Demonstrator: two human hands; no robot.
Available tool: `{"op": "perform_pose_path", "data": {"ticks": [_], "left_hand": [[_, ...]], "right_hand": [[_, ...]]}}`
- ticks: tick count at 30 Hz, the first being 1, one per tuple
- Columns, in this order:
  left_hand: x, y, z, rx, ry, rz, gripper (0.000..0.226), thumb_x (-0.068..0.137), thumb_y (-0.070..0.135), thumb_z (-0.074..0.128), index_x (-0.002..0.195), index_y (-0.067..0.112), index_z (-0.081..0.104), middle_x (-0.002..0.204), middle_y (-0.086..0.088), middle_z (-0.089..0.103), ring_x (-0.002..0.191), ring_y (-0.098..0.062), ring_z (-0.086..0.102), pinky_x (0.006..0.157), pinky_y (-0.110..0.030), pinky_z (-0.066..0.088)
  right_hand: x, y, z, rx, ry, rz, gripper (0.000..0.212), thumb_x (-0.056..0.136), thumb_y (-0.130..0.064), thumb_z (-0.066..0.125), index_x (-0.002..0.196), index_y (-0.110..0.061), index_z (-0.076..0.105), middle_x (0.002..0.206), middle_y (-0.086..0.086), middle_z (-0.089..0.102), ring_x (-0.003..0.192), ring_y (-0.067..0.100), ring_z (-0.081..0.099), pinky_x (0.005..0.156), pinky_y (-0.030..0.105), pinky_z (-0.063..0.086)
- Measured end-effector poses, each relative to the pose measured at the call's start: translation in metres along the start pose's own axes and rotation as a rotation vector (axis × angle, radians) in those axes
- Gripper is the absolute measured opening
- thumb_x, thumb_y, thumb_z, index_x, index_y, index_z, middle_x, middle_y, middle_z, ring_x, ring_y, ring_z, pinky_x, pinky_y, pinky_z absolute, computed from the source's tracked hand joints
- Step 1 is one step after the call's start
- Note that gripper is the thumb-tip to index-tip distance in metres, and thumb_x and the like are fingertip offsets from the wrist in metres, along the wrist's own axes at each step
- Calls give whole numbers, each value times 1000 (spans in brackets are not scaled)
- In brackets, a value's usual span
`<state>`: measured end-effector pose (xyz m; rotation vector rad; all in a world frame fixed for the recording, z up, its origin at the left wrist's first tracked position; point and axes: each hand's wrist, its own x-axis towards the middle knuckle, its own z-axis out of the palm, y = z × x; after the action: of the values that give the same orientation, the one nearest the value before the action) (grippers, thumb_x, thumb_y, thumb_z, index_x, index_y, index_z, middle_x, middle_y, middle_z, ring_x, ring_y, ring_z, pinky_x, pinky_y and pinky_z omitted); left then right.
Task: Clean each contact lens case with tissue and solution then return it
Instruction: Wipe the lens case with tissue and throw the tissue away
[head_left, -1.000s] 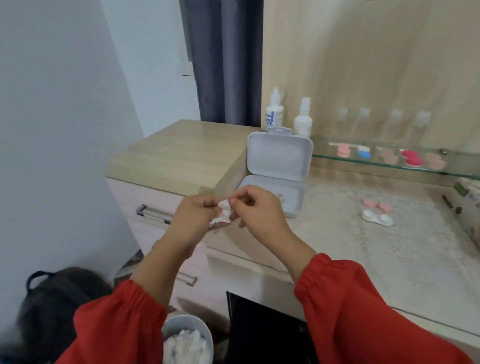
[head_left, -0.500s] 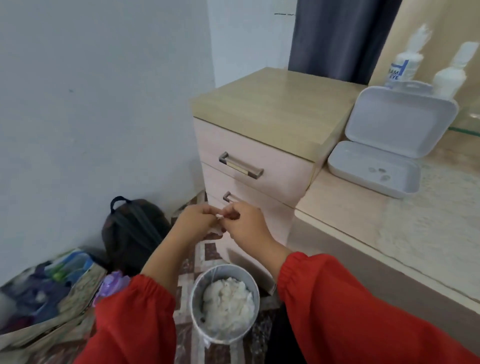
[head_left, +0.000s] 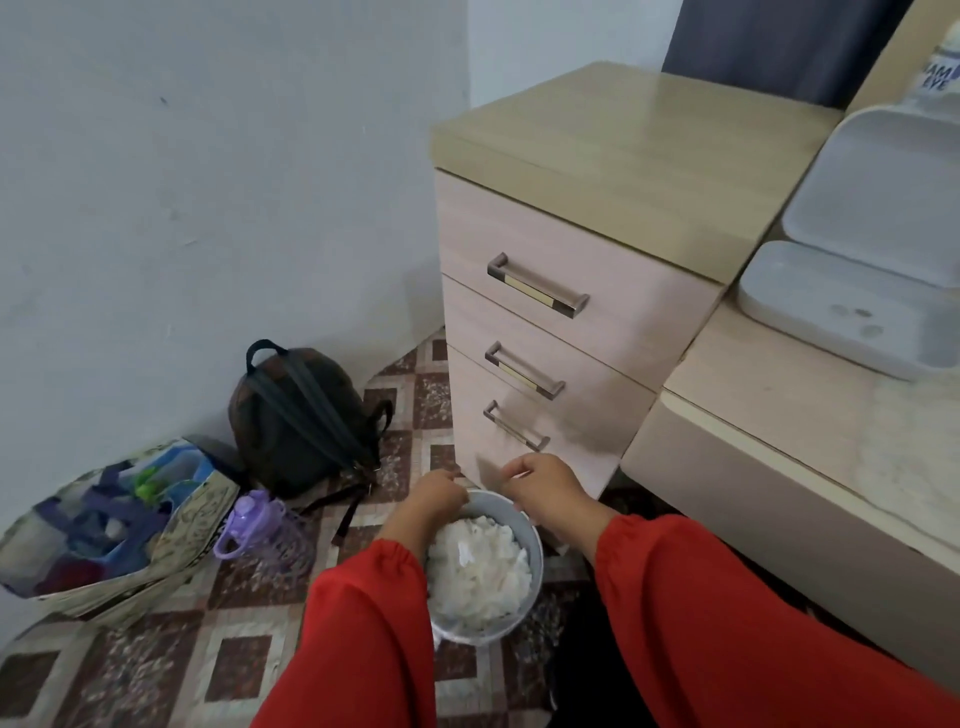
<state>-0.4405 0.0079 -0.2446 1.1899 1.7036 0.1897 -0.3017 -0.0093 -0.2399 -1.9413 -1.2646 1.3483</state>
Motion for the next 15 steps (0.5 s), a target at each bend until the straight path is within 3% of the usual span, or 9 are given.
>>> {"op": "perform_pose_path", "data": {"ticks": [3,6,10,15], "left_hand": [[1,9,-4,-25,54,21,35,93,0,46,126,-3,56,130,-21,57,119,-33,55,85,-30,48],[-1,25,-10,-8,91,89,29,89,-2,51,115,-3,64,117,-22,63,101,-31,61,85,-34,51],[-18,58,-20,14,66,164,26,89,-2,50,107,9,66,84,-6,62,64,-15,55,49,-19,48],[-52,101,-37,26,49,311,20,88,1,50,85,13,66,78,-7,69,64,-15,63,59,-27,48]], "right_hand": [[0,0,-5,34,-10,-6,18,83,-6,59,76,-23,62,85,2,64,69,12,56,58,22,43],[-3,-6,-11,60,-6,-39,18,84,-8,59,75,-24,63,81,-3,64,68,10,55,55,21,40],[-15,-30,-24,188,0,-101,18,86,-4,57,78,-18,64,83,4,65,64,15,55,52,22,40],[-50,-64,-48,218,75,-311,12,90,-8,57,89,-19,63,87,3,64,74,12,57,54,12,41]]}}
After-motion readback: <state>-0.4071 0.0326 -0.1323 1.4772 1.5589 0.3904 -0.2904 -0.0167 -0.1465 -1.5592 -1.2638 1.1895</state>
